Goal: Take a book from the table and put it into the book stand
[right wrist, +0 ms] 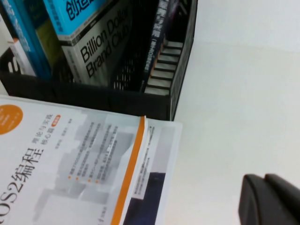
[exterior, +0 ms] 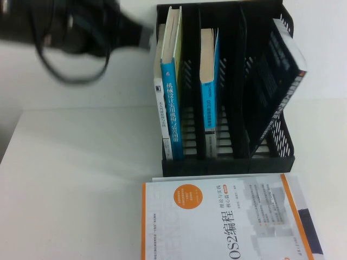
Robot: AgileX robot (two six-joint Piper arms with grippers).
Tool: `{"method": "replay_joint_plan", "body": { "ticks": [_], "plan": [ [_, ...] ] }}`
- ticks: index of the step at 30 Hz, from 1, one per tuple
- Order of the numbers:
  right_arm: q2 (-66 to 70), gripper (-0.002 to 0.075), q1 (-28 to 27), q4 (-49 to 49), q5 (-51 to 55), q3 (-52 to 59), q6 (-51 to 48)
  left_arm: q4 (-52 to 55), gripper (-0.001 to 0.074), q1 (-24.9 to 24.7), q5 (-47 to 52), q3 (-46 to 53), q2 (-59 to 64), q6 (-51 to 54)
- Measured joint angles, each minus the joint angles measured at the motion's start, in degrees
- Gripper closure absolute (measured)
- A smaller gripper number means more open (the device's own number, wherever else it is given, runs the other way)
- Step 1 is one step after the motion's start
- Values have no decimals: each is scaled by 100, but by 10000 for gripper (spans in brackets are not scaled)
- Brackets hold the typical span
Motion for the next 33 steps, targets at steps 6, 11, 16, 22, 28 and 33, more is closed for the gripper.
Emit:
{"method": "replay_joint_plan", "body": {
  "ticks": [6,11,16,22,28,33],
  "plan": [
    [-597,729,0,0,270,213,0,-690,737,0,-943,2094,-864,37],
    [-651,729,0,-13,502,222,0,-1051,737,0,-1541,3226,-1192,49],
    [-651,729,0,-13,552,222,0,-1198,737,0,-1653,3441,-1205,62],
    [-651,729,0,-13,574,222,0,-1222,738,0,-1715,3441,-1205,66],
    [-651,729,0,-13,574,226,0,-1222,738,0,-1744,3441,-1205,66],
    [-651,729,0,-13,634,226,0,-852,738,38,-1888,3557,-1283,148]
  ]
}}
